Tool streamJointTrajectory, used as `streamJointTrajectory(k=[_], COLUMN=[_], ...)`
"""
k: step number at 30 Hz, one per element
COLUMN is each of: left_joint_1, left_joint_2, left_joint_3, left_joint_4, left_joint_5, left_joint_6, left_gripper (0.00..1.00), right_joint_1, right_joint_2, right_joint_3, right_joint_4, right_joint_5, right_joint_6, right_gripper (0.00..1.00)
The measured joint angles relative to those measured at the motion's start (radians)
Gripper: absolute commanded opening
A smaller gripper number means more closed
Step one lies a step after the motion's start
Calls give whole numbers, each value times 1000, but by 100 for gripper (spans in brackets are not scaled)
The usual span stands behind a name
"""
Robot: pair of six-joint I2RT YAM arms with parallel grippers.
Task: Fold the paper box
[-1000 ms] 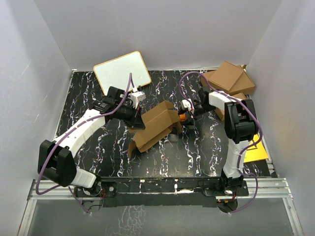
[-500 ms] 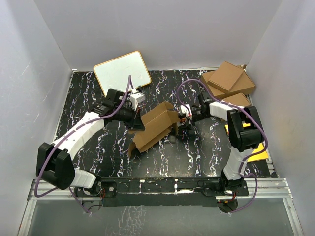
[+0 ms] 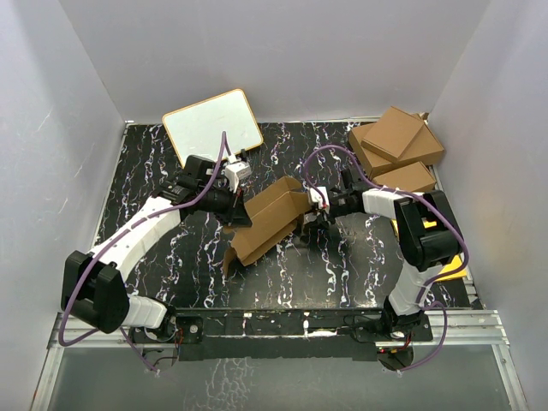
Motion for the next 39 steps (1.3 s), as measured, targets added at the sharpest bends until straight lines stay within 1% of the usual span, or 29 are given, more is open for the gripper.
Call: streamJointTrajectory(k=[3, 8, 12, 17, 27, 39], left_joint_1=[0, 0, 0, 0, 0, 11], left_joint_2=[0, -2, -4, -4, -4, -4], left_joint_3=[-4, -14, -16, -21, -27, -27], left_joint_4=[5, 10, 15, 22, 34, 41], left_joint_5=[-2, -4, -9, -13, -21, -27], left_joint_6=[-5, -11, -11, -14, -18, -37], left_gripper=[0, 0, 0, 0, 0, 0], right_joint_1=[6, 12, 15, 23, 64, 100], right_joint_2=[-13, -51, -57, -57, -57, -57], right_joint_3=[-16, -64, -92, -120, -122, -122], right_joint_4=[35, 149, 253, 337, 413, 456], right_joint_5=[1, 11, 29, 42, 71, 125], right_joint_6=[32, 129, 222, 283, 379, 415], right_gripper=[44, 50, 50, 50, 42, 41])
